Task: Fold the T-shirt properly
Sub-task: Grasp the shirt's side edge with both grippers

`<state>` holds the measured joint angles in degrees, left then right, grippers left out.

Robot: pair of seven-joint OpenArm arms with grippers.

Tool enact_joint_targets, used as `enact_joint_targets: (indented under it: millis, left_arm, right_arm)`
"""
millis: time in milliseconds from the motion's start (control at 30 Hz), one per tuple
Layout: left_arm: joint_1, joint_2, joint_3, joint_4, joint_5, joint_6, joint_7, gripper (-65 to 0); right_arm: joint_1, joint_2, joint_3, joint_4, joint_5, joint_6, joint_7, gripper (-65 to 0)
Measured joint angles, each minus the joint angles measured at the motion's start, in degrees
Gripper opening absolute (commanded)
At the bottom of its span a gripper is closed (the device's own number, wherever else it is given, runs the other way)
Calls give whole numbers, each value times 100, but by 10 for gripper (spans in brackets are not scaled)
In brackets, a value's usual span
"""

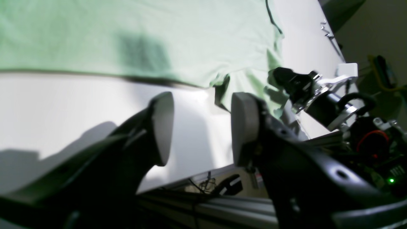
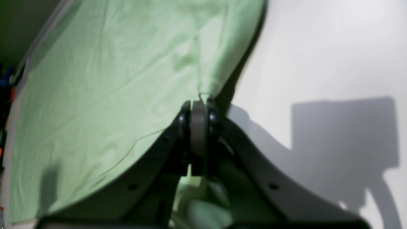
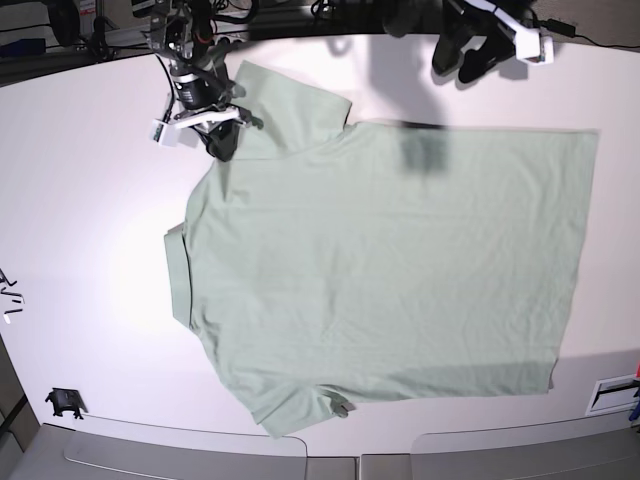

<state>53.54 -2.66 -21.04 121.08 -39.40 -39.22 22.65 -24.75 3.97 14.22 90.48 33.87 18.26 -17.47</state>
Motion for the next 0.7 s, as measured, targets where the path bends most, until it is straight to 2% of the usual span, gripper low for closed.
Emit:
enact_joint_targets:
  millis: [100,200,300,467,567,700]
  left_arm:
    - [-225,0,-302,0,0,-13,33,-366]
    - [-542,-26,-800,0,-17,428,160,-366]
    - [-855,-367,-1316,-7,4,723,385,-366]
    - [-1217,-1045,-2004,-114,-28,1471,435,-366]
    - [-1469,-1379,-2227,-595,-46,1473,428,-366]
    - [-1902,-1810,-2282,-1843,-26,1478,420,-366]
  right_arm:
    - [-2,4,0,0,-2,20,-2,-650]
    - [0,2,0,0,0,17,2,-650]
    - [0,4,0,0,4,20,0,-650]
    - [2,4,-2,-2,4,20,2,-650]
    - [2,4,-9,-2,2,37,2,-650]
    - [0,4,-7,-2,4,37,4,-650]
